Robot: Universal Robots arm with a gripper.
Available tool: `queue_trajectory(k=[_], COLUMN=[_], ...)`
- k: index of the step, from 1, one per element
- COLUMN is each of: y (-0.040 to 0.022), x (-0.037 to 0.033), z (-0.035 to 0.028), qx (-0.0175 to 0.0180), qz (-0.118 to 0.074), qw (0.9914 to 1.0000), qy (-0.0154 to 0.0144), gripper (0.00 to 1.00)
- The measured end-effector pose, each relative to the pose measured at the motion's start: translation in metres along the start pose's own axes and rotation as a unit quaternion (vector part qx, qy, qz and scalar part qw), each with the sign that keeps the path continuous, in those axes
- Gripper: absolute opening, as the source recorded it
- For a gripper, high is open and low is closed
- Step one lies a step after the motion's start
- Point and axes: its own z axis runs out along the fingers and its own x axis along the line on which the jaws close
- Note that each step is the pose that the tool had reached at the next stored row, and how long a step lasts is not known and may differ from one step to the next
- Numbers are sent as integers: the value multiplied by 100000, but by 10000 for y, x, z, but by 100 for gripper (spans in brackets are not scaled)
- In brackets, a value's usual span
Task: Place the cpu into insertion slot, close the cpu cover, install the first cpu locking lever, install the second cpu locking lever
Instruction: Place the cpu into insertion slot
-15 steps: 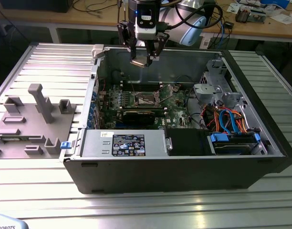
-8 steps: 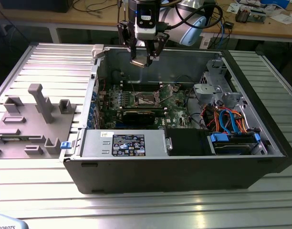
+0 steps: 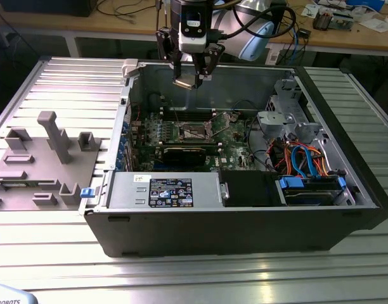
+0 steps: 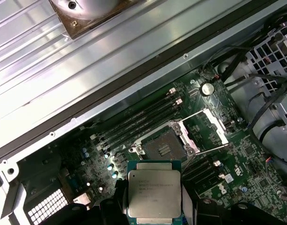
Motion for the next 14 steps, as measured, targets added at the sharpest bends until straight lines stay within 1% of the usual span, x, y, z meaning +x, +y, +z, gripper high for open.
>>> queue_trajectory(k=[14], y=[0], x=[0], z=[0], qx=[-27], qz=[1516], qw=[99988], qy=[-54], gripper=[55])
